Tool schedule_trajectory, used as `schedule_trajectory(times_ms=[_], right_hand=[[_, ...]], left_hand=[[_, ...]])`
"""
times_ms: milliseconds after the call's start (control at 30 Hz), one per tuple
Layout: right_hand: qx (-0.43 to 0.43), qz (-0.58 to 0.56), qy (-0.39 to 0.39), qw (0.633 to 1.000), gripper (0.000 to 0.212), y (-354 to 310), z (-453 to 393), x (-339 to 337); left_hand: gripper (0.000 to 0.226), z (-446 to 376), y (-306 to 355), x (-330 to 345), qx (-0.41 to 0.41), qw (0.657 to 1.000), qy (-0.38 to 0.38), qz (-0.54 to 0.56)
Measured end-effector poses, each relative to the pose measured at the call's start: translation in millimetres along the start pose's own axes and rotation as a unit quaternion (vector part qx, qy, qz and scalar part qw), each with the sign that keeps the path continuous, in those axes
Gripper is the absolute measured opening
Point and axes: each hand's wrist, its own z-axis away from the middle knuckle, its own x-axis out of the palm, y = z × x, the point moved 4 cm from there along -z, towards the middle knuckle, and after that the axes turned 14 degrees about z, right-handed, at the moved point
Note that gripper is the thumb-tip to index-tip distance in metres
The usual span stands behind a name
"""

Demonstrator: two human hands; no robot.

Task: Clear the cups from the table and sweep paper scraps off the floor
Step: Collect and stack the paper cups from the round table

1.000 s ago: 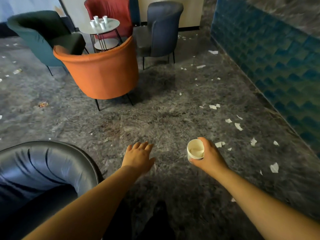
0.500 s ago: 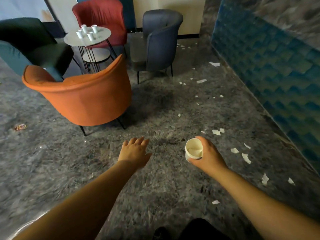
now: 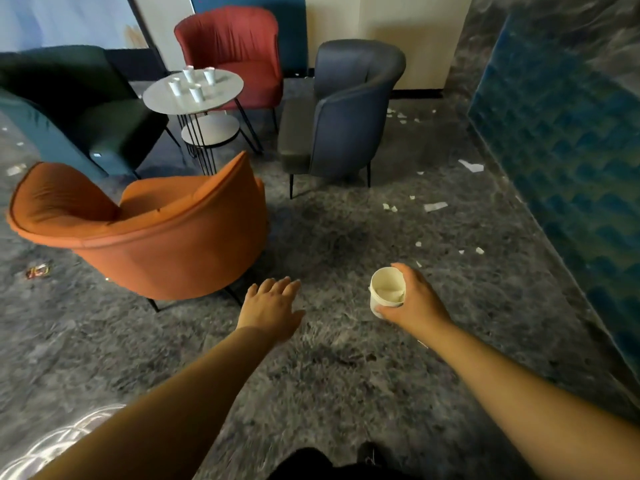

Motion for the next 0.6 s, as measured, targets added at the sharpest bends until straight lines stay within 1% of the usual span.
schedule_trajectory(times_ms=[133, 300, 467, 600], right_hand=[[-0.022, -0.001, -0.015, 1.0, 0.085, -11.4, -85.1, -5.0], [-0.041, -0.003, -0.031, 0.999, 0.084, -38.8, -209.7, 5.0], [-0.036, -0.006, -0.029, 0.999, 0.086, -68.7, -335.6, 3.9], [-0.045, -0.024, -0.011, 0.999, 0.084, -92.4, -420.2, -4.6]], left_hand=[[0.065, -62.8, -10.5, -24.1, -0.038, 0.999, 0.013, 0.031], [0.067, -163.0, -44.2, -56.7, -0.053, 0.998, 0.018, 0.026], [0.066, -283.8, -82.6, -97.1, -0.037, 0.999, 0.022, 0.011], [0.066, -371.4, -107.1, -134.1, -0.026, 0.999, 0.029, -0.001]])
